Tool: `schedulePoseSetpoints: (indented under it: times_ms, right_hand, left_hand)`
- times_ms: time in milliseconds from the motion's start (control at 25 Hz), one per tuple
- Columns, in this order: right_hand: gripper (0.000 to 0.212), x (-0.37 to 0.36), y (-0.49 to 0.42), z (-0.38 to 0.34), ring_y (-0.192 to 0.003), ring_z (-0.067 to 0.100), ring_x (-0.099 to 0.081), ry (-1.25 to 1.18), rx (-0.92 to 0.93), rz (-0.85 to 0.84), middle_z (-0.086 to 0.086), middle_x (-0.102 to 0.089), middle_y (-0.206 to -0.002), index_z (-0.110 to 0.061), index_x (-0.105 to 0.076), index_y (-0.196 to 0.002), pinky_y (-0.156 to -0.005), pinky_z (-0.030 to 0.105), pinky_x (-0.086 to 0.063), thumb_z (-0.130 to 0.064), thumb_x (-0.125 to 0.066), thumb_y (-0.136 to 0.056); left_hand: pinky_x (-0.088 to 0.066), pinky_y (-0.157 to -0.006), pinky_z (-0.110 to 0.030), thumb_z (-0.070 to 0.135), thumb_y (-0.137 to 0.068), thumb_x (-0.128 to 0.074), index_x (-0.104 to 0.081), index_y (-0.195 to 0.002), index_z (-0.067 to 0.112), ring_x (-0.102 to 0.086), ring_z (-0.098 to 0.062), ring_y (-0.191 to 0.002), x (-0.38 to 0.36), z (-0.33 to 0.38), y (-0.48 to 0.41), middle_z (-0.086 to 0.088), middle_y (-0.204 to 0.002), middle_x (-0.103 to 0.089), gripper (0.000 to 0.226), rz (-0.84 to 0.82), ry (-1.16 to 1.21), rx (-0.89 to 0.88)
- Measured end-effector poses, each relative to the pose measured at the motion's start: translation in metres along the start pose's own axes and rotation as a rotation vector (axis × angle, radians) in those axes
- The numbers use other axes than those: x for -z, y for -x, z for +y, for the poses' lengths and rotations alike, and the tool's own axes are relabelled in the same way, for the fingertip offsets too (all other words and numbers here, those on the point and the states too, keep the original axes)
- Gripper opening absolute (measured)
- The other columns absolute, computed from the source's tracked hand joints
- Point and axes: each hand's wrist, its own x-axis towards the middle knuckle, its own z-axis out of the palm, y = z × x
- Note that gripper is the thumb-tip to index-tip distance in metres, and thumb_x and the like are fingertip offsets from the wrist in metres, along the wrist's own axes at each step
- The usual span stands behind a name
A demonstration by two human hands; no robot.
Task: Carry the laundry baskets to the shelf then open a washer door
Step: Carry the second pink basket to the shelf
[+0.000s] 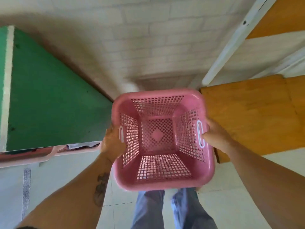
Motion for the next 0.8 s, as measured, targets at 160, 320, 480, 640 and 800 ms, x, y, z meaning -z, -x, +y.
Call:
schedulePoseSetpoints:
  times_ms: [160,320,480,640,800]
  right_hand:
    - [0.074,0.027,0.051,-0.025,-0.113,0.018,-0.057,-0.032,-0.001,0.020,-0.006,-0.054,-0.134,-0.027,-0.037,-0.145,-0.085,0.037,-0.055,-0.003,-0.058,-0.078]
    - [0.072,0.064,0.108,-0.025,-0.133,0.022,-0.045,-0.080,-0.002,0.142,0.004,-0.042,-0.150,-0.019,-0.033,-0.150,-0.101,0.040,-0.046,-0.018,-0.066,-0.085]
    - [0.071,0.112,0.179,0.008,-0.138,0.022,-0.038,-0.078,0.035,0.243,0.006,-0.035,-0.155,-0.020,-0.033,-0.150,-0.107,0.040,-0.041,-0.024,-0.062,-0.086]
    - [0.064,0.167,0.260,0.079,-0.133,0.023,-0.042,-0.053,0.062,0.370,0.005,-0.039,-0.151,-0.020,-0.041,-0.145,-0.101,0.034,-0.040,-0.025,-0.061,-0.085]
    - [0.063,0.215,0.340,0.179,-0.136,0.024,-0.040,-0.091,0.072,0.551,0.004,-0.038,-0.152,-0.018,-0.041,-0.145,-0.110,0.039,-0.036,-0.033,-0.058,-0.086]
  left_hand:
    - [-0.048,-0.052,-0.023,-0.003,-0.071,-0.059,-0.057,-0.124,0.018,-0.058,-0.014,-0.072,0.032,0.033,0.010,0.001,-0.096,-0.059,0.057,-0.063,0.081,0.067]
    - [-0.053,-0.082,-0.030,0.006,-0.079,-0.051,-0.059,-0.125,0.020,-0.063,-0.022,-0.096,0.063,0.085,0.043,-0.003,-0.118,-0.066,0.050,-0.007,0.191,-0.035]
    - [-0.049,-0.099,-0.030,0.001,-0.078,-0.048,-0.061,-0.125,0.019,-0.063,-0.018,-0.109,0.079,0.165,0.095,0.003,-0.121,-0.066,0.053,-0.014,0.194,-0.297]
    - [-0.053,-0.083,-0.023,0.003,-0.081,-0.042,-0.067,-0.115,0.015,-0.064,-0.015,-0.098,0.064,0.270,0.174,0.005,-0.115,-0.067,0.044,-0.025,0.042,-0.606]
    - [-0.053,-0.070,-0.030,0.007,-0.087,-0.043,-0.064,-0.115,0.018,-0.065,-0.023,-0.089,0.019,0.369,0.284,-0.007,-0.113,-0.067,0.037,-0.017,-0.043,-0.759]
